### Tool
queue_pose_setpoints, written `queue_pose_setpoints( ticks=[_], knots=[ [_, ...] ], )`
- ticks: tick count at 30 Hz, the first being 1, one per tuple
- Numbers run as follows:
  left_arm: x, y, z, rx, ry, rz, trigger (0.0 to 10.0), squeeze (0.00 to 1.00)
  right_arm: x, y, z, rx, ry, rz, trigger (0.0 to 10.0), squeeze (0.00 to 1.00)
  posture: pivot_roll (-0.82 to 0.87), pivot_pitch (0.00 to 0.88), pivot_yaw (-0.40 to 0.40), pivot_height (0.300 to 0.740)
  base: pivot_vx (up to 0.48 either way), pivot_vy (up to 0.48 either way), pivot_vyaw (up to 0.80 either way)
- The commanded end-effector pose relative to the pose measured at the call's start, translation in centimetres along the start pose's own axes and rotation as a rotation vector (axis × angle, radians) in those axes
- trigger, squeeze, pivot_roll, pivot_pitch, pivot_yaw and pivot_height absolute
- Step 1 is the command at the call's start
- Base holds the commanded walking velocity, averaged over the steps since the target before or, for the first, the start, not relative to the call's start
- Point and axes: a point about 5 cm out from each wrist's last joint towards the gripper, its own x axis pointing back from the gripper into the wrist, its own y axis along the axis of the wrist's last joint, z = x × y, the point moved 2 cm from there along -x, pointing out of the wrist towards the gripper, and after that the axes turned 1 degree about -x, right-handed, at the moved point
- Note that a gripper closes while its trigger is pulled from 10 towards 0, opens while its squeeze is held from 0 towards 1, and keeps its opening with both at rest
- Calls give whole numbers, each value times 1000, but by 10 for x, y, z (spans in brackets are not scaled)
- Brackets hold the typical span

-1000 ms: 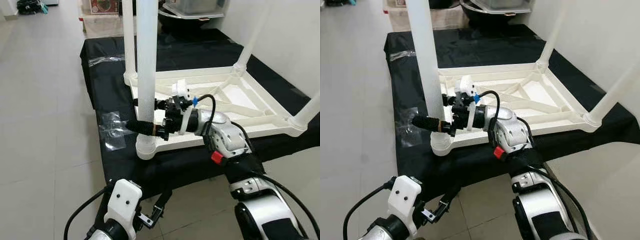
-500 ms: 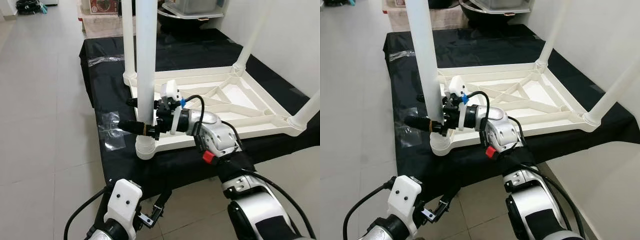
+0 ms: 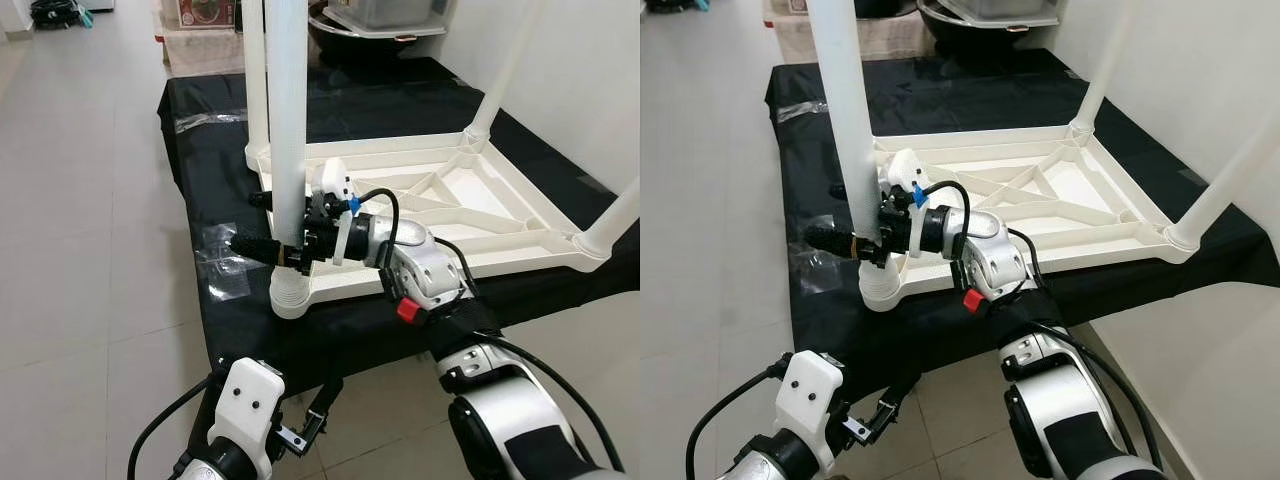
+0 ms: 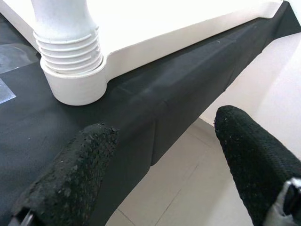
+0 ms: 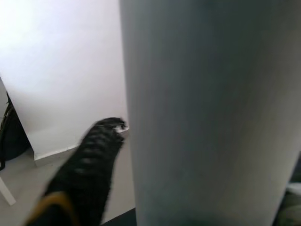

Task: Building children table

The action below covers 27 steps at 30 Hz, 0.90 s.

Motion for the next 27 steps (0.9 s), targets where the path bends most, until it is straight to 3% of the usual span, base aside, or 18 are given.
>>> queue_pose_setpoints(
  ticks=[1, 2, 16, 21, 24, 27],
  knots=[
    [1, -1, -2, -3, -4, 2, 10000, 0, -2, 1, 0, 14, -1, -4, 3451, 0, 154, 131, -109, 740, 0, 0, 0],
    [1, -1, -2, -3, -3, 2, 10000, 0, -2, 0, 0, 11, -8, -3, 0, 0, 155, 134, -110, 740, 0, 0, 0],
    [0, 2, 3, -9, 18, -6, 10000, 0, 5, -6, -1, 23, -53, -10, 0, 0, 157, 140, -105, 740, 0, 0, 0],
    [-1, 7, 15, -23, 63, -25, 10000, 0, 10, -13, -12, 11, -241, -1, 0, 0, 155, 143, -100, 740, 0, 0, 0],
    [-1, 7, 16, -23, 67, -27, 10000, 0, 10, -14, -14, 7, -266, 1, 0, 0, 155, 143, -100, 740, 0, 0, 0],
    [-2, 8, 21, -38, 79, -29, 10000, 0, 18, -25, -21, -1, -402, 39, 0, 0, 152, 147, -96, 740, 0, 0, 0]
  ],
)
